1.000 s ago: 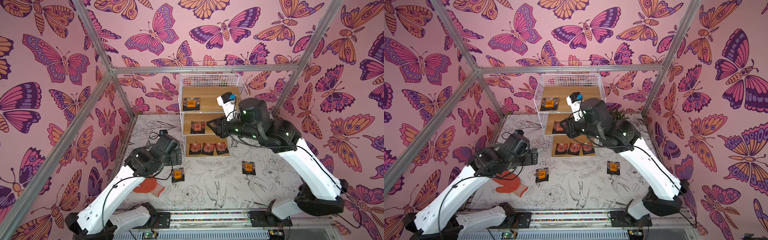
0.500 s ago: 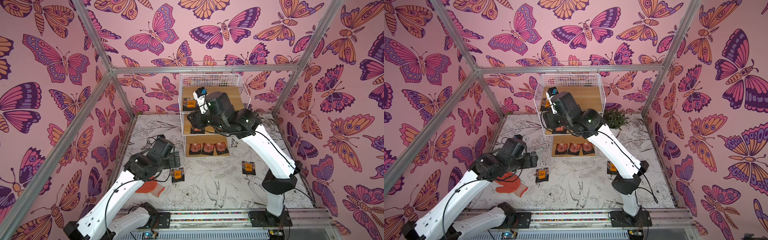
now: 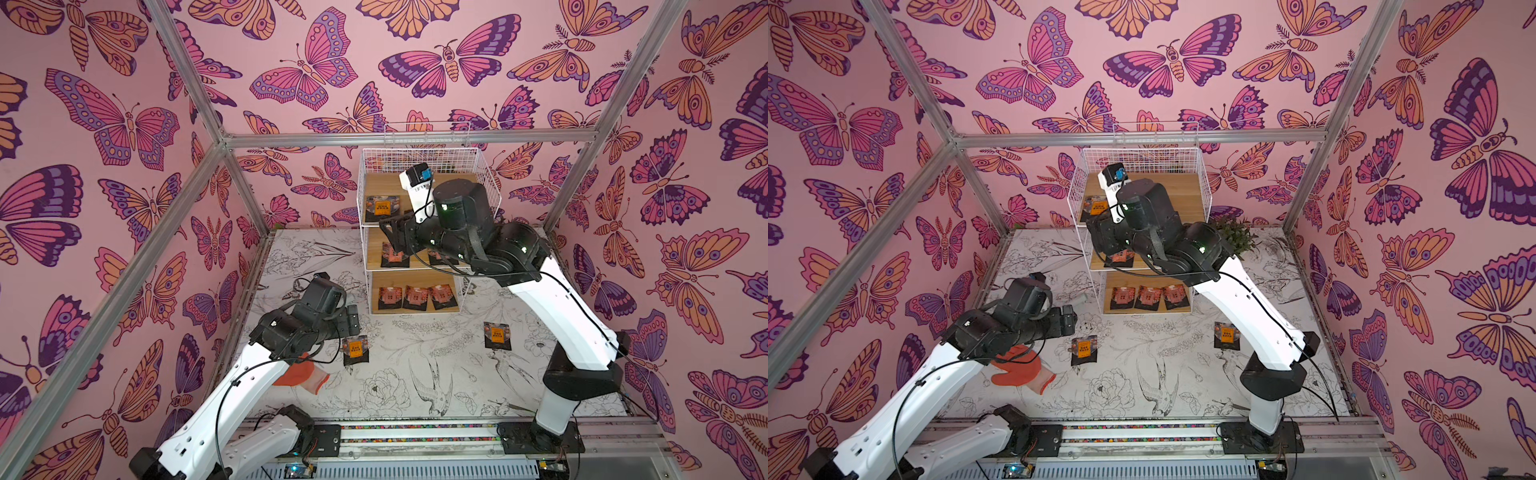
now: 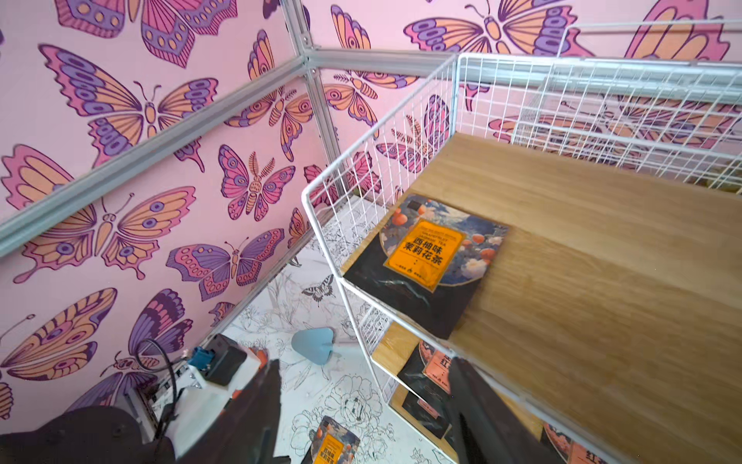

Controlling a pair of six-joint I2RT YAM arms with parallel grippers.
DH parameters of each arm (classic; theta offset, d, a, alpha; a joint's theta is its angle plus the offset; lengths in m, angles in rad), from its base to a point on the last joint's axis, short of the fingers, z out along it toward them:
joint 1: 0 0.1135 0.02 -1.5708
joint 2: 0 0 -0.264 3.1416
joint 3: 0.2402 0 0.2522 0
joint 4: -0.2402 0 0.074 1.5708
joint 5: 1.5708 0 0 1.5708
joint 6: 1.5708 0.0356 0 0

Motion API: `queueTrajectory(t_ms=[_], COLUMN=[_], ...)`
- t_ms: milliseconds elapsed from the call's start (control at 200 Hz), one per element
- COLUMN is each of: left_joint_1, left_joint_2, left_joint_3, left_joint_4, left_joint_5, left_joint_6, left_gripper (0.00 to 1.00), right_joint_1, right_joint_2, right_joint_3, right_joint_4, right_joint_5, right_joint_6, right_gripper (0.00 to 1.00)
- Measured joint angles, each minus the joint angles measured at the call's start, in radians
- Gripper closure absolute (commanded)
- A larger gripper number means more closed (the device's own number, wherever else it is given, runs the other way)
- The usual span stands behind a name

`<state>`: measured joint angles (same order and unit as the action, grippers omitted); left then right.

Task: Remove the tea bags from the shelf
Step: Pick up the tea bag from the shelf.

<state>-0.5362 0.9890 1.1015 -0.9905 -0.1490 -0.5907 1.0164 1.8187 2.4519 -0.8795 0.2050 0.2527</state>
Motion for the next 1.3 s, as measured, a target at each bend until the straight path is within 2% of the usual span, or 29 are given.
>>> queueTrajectory(t_ms=[205,426,621,1302], left_joint_1=[0.011,0.038,0.059,0.088], left_joint_2=[0.0,-0.005,-0.013,-0.019], left_joint_3=[-0.013,-0.035,-0.047,-0.078], left_joint_4=[0.022,0.028,0.04,0.063], left_joint_5=[0.017,0.03,0.049,0.075], left_joint_6=[0.007,0.011,0.019,0.027], left_gripper=[0.05,0.05,0.05,0.05], right_joint_1=[0.0,0.0,-0.001,-0.055], right_joint_2=[0.124,0.205,0.214,0.27], right_joint_3=[0.157,0.162,0.163,0.201], right_joint_4=[-0.014,-0.014,0.001,0.022], right_joint_5=[0.082,0.153,0.188,0.103], right_joint_6=[-0.039,-0.08,-0.105,-0.085], right_gripper=[0.13,0.07,0.06,0.05])
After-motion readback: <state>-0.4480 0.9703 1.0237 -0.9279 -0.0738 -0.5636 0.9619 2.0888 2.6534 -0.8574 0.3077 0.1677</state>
